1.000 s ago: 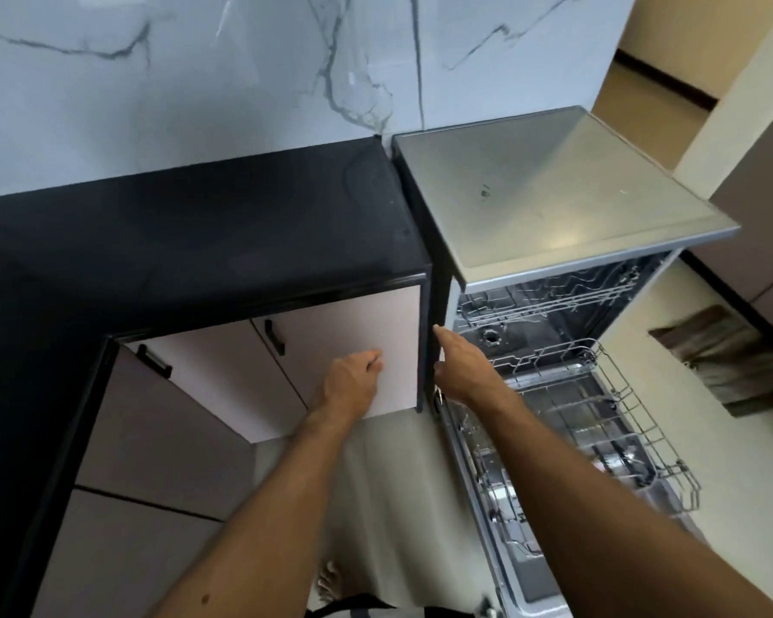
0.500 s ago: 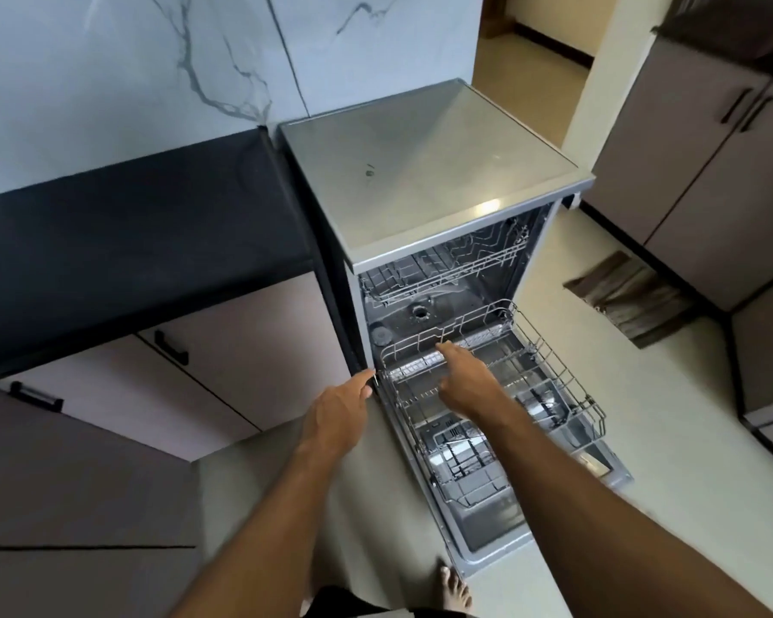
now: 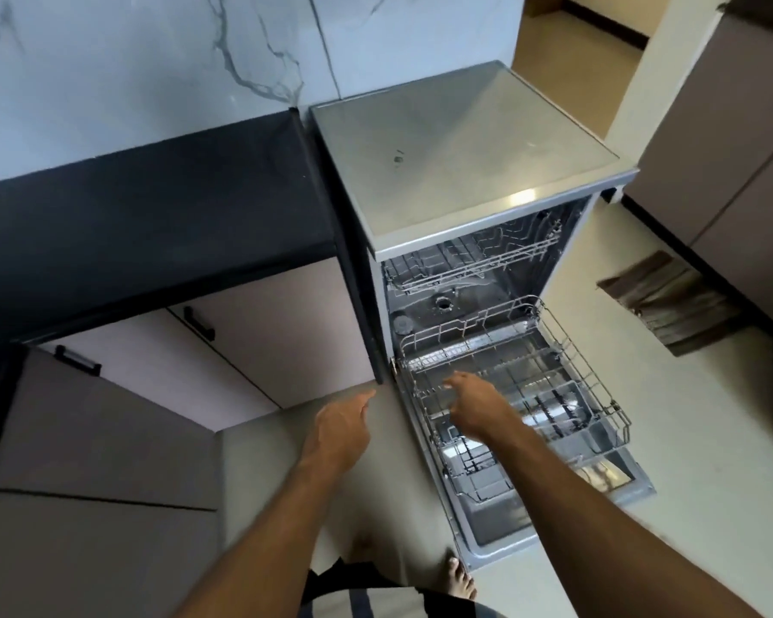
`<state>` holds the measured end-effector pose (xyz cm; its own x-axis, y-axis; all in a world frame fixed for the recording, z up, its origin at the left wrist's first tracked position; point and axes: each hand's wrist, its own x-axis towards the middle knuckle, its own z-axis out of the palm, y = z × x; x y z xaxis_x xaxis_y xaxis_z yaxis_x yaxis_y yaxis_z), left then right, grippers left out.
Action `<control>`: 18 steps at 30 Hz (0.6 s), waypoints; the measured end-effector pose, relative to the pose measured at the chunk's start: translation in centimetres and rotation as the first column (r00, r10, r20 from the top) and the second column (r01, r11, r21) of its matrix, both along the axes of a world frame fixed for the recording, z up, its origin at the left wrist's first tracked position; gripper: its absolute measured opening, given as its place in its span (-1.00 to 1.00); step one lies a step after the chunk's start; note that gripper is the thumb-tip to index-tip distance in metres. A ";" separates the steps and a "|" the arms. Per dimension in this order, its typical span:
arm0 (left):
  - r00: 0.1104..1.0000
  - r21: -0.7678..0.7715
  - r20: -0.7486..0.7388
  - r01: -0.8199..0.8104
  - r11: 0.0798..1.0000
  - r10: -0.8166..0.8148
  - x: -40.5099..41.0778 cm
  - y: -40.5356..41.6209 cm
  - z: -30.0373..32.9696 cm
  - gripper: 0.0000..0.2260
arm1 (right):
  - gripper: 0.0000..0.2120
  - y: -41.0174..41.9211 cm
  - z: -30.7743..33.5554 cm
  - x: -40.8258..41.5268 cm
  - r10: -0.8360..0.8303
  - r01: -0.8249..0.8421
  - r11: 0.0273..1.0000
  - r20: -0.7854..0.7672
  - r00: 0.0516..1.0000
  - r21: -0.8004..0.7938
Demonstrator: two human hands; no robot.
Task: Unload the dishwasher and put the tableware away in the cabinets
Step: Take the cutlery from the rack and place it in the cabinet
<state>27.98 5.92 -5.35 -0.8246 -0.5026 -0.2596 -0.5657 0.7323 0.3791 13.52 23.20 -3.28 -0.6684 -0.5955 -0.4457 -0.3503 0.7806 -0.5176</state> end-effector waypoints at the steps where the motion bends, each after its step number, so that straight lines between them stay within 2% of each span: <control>1: 0.999 -0.007 0.027 -0.025 1.000 0.025 0.7 -0.5 0.2 -0.62 | -0.50 -0.8 0.1 0.2 0.033 -0.033 0.999 -0.004 0.999 0.004; 4: 0.994 0.001 0.052 -0.091 0.996 0.091 2.7 -1.8 1.3 -0.55 | -0.55 -3.5 0.4 0.8 0.085 -0.085 0.996 -0.010 0.996 -0.004; 7: 0.984 -0.004 -0.016 -0.179 0.984 0.179 4.3 -4.4 3.3 -0.49 | -0.55 -7.5 1.5 1.5 0.146 -0.149 0.987 -0.043 0.988 -0.061; 11: 0.937 -0.018 -0.178 -0.308 0.951 0.300 5.3 -10.4 7.3 -0.60 | -0.50 -14.5 5.0 2.4 0.225 -0.241 0.960 -0.118 0.967 -0.145; 18: 0.838 -0.180 -0.485 -0.375 0.909 0.250 6.2 -21.7 17.5 -0.63 | -0.50 -27.7 15.5 2.4 0.238 -0.359 0.870 -0.351 0.906 -0.338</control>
